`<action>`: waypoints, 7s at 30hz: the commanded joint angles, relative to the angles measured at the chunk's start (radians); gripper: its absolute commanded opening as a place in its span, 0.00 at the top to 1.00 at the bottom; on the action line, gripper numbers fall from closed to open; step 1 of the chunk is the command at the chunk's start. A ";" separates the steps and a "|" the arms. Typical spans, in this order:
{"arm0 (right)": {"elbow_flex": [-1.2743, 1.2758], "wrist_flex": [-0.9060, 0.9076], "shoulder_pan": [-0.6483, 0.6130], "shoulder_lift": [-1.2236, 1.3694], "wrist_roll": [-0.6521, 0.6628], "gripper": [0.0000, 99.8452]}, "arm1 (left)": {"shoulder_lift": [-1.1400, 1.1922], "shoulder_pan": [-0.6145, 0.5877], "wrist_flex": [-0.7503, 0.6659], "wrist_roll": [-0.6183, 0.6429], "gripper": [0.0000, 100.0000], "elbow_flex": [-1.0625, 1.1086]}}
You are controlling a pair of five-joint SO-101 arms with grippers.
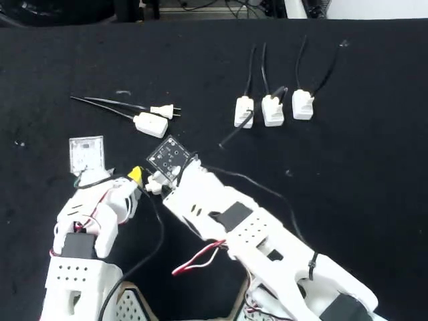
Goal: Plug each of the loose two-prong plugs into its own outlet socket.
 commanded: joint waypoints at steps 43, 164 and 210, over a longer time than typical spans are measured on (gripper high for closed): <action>-0.045 0.028 -0.068 -0.005 -0.018 0.99 | -0.014 0.102 -0.008 0.020 0.81 -0.085; -0.851 1.243 0.293 0.236 0.201 0.99 | 0.474 -0.154 -0.046 -0.021 0.81 -0.303; -0.522 1.270 0.637 -0.125 0.488 0.99 | 1.069 0.371 0.044 -0.072 0.81 -0.630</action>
